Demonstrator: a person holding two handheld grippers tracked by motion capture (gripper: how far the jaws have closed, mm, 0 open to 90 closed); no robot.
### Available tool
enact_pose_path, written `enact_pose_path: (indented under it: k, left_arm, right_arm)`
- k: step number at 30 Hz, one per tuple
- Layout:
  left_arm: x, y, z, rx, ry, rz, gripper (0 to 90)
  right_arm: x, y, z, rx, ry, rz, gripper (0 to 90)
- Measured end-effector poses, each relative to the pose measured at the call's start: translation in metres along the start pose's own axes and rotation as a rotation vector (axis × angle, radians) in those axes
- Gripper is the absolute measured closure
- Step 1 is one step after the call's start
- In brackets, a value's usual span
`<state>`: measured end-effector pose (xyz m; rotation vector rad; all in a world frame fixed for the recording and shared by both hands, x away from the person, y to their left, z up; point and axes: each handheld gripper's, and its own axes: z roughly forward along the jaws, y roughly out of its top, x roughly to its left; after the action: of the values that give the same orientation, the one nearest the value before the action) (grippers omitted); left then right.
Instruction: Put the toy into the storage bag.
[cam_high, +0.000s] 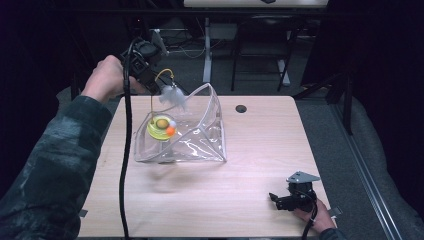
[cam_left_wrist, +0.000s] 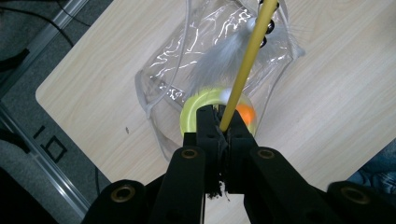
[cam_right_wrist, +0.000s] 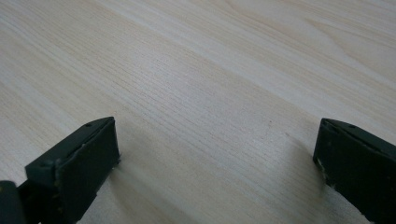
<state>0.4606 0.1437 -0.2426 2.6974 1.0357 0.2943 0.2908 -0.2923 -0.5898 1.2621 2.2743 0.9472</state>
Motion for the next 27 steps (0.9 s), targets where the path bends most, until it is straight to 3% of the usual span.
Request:
enact_pose_path:
  k: [14, 27]
  left_arm:
    - [0.002, 0.003, 0.021, 0.019, -0.015, -0.014, 87.9]
    - [0.002, 0.005, 0.040, 0.038, -0.038, 0.005, 87.9]
  right_arm:
    - [0.000, 0.000, 0.000, 0.000, 0.000, 0.000, 0.0]
    - [0.000, 0.000, 0.000, 0.000, 0.000, 0.000, 0.0]
